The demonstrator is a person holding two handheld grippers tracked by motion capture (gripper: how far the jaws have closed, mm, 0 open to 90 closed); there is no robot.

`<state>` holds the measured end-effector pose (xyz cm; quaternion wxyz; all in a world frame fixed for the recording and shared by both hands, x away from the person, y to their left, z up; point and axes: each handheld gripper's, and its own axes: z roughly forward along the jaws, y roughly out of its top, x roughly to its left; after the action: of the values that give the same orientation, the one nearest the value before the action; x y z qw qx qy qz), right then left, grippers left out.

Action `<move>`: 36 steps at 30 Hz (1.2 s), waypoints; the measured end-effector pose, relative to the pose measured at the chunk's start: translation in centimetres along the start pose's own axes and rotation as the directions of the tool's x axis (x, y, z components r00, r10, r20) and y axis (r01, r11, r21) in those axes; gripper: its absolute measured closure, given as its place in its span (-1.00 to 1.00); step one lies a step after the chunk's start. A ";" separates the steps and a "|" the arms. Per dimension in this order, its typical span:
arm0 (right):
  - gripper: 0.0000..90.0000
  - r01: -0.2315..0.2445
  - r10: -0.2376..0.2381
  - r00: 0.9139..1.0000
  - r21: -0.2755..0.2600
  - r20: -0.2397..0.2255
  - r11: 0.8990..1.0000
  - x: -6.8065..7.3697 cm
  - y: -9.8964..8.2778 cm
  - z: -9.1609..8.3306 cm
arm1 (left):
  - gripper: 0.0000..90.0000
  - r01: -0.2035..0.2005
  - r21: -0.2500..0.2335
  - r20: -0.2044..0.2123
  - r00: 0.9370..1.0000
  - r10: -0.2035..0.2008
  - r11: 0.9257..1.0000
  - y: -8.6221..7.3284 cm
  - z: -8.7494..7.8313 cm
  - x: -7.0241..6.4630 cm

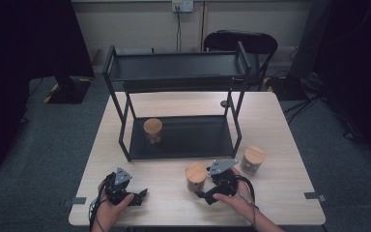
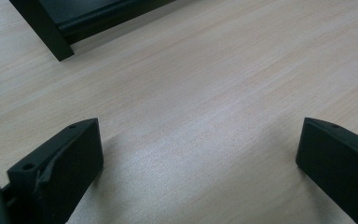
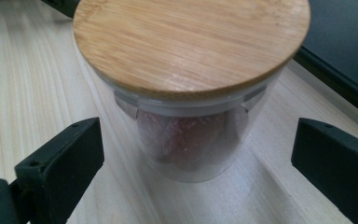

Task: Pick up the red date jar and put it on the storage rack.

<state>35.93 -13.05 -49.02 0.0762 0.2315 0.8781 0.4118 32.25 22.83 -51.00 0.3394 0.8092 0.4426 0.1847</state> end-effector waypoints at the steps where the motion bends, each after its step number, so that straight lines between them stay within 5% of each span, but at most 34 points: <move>1: -0.96 -0.009 0.009 1.000 -0.006 0.003 1.000 0.0 0.0 0.1 | -1.00 0.000 0.000 0.000 1.000 0.000 1.000 0.0 0.0 0.0; 36: -0.47 -0.028 0.030 0.999 -0.079 0.024 0.996 0.8 0.8 2.3 | -1.00 -0.005 0.001 0.002 1.000 0.005 1.000 0.0 0.0 0.0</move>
<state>36.26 -10.69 -49.85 0.0904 0.2463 0.8566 0.4443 32.26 22.88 -50.99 0.3390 0.8106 0.4402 0.1847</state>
